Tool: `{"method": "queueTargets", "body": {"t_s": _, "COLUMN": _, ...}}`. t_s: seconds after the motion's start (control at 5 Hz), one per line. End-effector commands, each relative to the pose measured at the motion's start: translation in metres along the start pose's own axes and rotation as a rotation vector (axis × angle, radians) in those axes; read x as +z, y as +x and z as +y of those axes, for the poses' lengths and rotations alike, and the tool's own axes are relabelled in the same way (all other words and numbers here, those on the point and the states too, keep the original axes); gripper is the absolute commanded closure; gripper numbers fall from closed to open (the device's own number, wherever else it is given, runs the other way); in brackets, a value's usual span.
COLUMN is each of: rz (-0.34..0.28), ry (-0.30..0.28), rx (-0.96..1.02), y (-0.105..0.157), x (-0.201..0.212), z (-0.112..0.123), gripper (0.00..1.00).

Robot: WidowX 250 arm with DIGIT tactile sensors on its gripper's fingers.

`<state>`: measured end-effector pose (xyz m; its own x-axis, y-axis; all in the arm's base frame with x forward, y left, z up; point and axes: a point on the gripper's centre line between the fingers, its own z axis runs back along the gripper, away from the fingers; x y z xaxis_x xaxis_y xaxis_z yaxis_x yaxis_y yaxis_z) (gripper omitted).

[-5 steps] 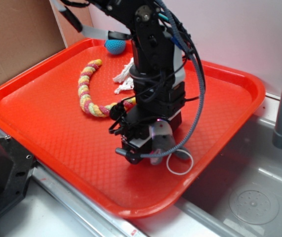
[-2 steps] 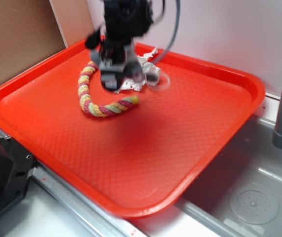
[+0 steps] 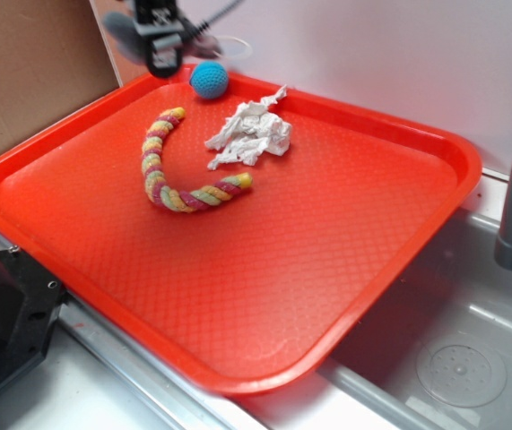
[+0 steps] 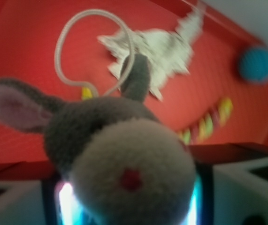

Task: Grab the gray animal.

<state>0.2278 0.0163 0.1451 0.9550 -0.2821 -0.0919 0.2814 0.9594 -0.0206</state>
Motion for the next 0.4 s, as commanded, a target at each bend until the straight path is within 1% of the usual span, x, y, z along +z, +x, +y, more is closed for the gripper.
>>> {"method": "queueTargets", "body": {"t_s": 0.0, "rz": -0.095, "ry": 0.07, "rx": 0.495, "y": -0.0248, "x": 0.0255, "z": -0.0139, "gripper": 1.0}}
{"method": "queueTargets", "body": {"t_s": 0.2, "rz": -0.06, "ry": 0.012, "rx": 0.622, "y": -0.0152, "x": 0.02, "z": -0.013, "gripper": 1.0}}
